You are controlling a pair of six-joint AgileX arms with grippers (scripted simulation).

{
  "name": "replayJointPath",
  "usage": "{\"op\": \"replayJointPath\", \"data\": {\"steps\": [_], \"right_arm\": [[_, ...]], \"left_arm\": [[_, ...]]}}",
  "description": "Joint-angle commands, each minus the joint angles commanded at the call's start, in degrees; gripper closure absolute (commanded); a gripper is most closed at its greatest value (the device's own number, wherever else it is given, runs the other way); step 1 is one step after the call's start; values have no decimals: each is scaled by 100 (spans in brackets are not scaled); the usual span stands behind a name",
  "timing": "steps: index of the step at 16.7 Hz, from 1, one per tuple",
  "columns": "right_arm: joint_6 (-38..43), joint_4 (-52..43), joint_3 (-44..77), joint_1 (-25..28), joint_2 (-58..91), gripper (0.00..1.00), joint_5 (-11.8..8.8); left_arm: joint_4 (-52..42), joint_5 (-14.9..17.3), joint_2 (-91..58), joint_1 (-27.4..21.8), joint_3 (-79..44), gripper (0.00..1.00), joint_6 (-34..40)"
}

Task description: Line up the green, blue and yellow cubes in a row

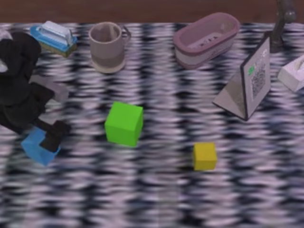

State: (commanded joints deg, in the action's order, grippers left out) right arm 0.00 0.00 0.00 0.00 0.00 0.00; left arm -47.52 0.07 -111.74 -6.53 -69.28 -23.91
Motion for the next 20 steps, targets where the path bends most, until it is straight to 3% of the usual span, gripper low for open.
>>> {"op": "replayJointPath", "data": {"steps": [4, 9, 20], "right_arm": [[0, 0, 0, 0, 0, 0, 0], [0, 0, 0, 0, 0, 0, 0], [0, 0, 0, 0, 0, 0, 0]], "left_arm": [[785, 2, -374, 6, 407, 0, -14], [896, 3, -430, 7, 468, 0, -16], [896, 3, -430, 7, 468, 83, -16]]}}
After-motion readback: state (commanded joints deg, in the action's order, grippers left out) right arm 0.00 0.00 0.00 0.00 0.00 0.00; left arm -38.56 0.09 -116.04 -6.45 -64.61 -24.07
